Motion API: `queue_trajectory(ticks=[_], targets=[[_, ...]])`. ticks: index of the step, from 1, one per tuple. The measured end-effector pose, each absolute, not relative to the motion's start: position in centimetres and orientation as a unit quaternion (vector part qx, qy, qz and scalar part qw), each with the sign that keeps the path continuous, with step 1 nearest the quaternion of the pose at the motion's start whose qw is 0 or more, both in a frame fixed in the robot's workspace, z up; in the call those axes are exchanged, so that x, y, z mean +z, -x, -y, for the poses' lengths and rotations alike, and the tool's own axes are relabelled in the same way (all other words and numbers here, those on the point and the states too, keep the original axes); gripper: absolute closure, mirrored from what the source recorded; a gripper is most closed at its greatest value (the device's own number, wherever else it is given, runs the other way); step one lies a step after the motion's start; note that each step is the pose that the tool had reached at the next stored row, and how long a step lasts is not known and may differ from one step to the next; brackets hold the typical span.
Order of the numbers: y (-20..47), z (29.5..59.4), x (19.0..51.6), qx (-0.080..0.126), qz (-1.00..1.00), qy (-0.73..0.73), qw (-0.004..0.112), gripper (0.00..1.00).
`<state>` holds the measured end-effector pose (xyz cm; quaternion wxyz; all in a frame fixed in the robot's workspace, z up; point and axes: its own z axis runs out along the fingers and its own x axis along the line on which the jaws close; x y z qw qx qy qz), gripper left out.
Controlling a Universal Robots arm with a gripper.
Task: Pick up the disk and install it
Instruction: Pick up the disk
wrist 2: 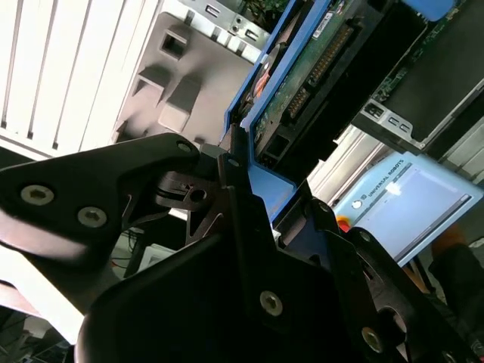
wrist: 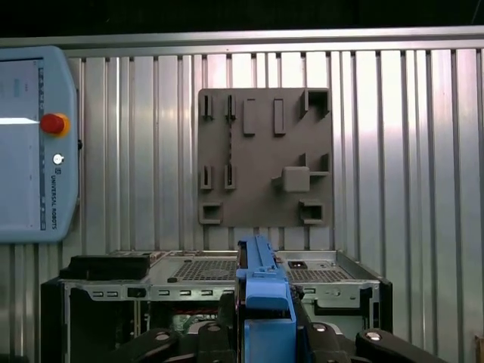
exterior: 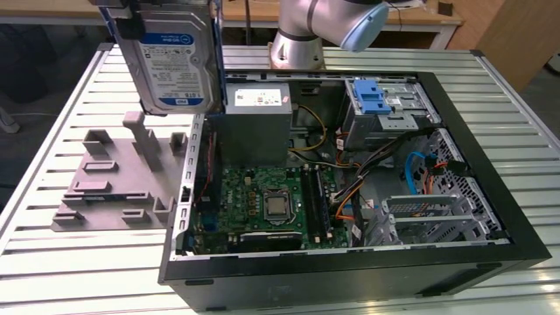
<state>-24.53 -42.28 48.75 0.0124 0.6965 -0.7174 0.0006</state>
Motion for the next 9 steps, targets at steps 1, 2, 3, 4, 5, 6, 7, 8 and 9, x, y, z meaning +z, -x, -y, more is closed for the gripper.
queue_trajectory(ticks=[1,2,3,4,5,6,7,8,9], targets=[[24.5,42.4,48.7,0.001,0.717,-0.697,0.012,0.64],[24.4,42.5,48.7,0.001,0.717,-0.696,0.013,0.64],[24.3,42.6,48.7,0.001,0.717,-0.696,0.013,0.64],[24.1,42.8,48.7,0.001,0.717,-0.697,0.013,0.64],[24.0,42.9,48.7,0.001,0.717,-0.696,0.012,0.64],[23.9,43.0,48.7,0.001,0.717,-0.696,0.012,0.64],[23.7,43.1,48.7,0.001,0.717,-0.697,0.012,0.64],[23.5,43.2,48.7,0.001,0.717,-0.696,0.012,0.64],[23.3,43.3,48.7,0.001,0.717,-0.697,0.012,0.64]])
